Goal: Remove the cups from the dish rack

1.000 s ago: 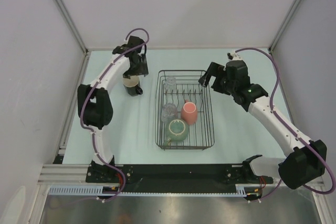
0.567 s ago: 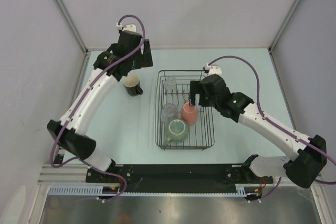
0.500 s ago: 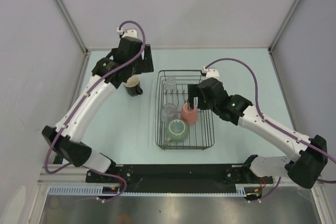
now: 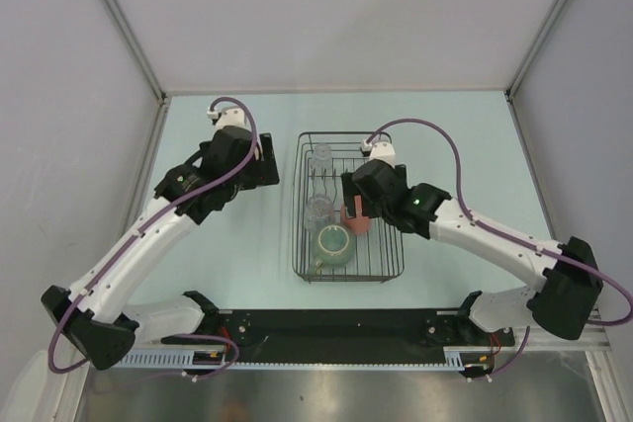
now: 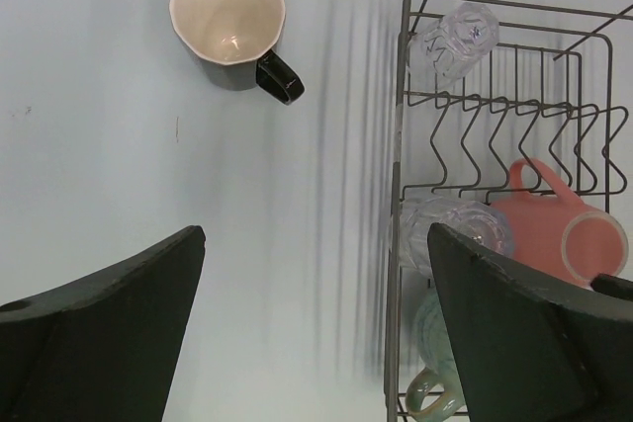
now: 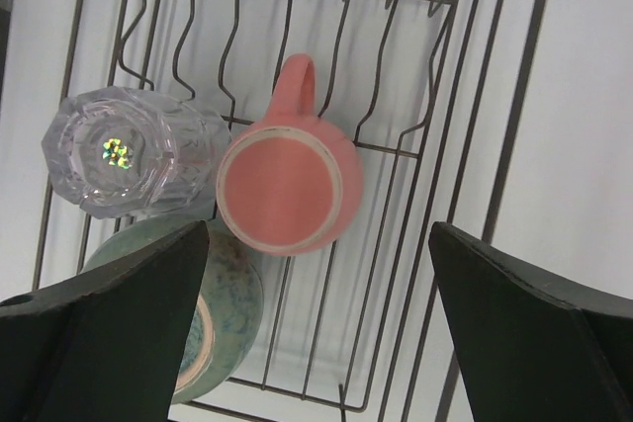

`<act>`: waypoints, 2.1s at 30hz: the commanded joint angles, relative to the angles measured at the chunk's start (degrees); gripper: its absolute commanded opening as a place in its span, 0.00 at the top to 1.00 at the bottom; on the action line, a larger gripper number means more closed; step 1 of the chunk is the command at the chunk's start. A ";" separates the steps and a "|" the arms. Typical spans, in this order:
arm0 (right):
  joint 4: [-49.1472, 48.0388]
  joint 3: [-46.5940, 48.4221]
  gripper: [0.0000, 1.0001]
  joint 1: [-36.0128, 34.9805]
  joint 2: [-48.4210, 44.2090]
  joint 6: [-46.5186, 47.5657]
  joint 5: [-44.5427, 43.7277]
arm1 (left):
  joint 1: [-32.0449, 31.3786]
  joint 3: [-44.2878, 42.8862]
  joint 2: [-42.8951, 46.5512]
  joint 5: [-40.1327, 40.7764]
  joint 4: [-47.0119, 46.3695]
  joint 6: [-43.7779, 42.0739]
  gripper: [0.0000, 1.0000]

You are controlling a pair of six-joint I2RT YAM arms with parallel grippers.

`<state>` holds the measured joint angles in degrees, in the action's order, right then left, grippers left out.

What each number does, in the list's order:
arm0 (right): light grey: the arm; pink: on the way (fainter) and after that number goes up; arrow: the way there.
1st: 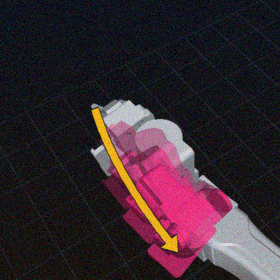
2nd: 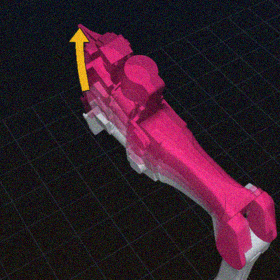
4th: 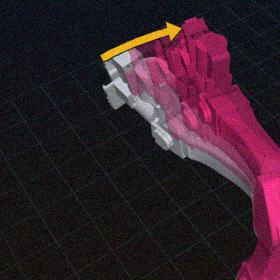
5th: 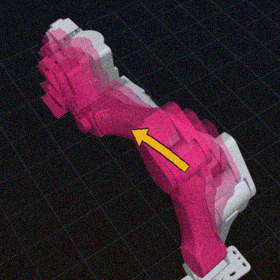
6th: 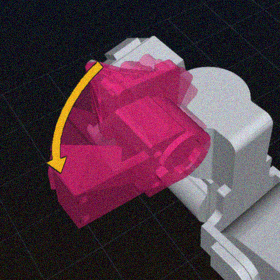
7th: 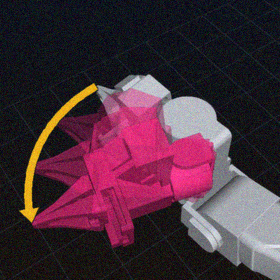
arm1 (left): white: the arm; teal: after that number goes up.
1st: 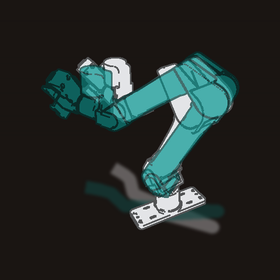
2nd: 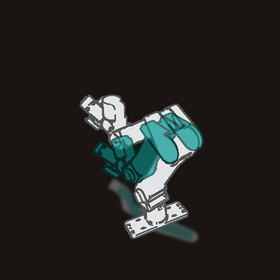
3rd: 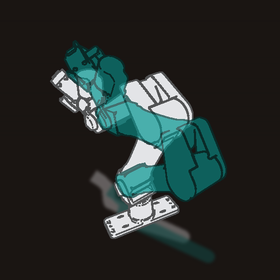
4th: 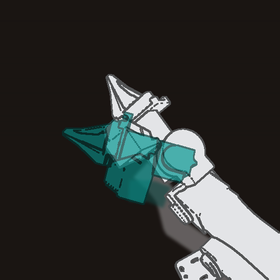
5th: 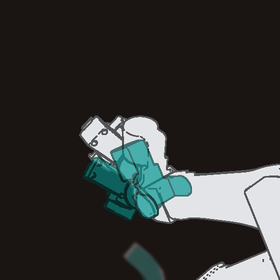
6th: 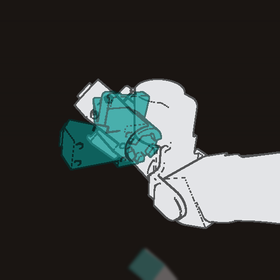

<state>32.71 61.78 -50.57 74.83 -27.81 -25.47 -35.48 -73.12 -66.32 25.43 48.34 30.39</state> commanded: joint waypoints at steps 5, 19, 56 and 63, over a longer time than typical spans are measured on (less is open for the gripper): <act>-3.44 3.52 0.00 -0.85 6.20 0.48 -1.33 | -0.81 3.51 5.94 1.02 -2.11 1.78 0.00; -7.75 5.28 0.00 1.61 15.52 1.88 1.04 | -0.81 3.16 3.66 -0.38 -1.75 1.86 0.00; -2.66 6.76 1.00 3.01 8.33 3.20 -3.70 | -0.81 3.51 1.11 -1.17 -4.13 1.25 0.00; 0.78 16.17 1.00 6.26 4.37 5.14 -3.36 | -0.81 2.46 -0.03 -2.66 -5.97 2.12 0.00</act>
<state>33.39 71.02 -46.44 85.23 -24.47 -25.08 -35.88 -69.10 -66.02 24.51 45.21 31.51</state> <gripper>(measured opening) 0.804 0.996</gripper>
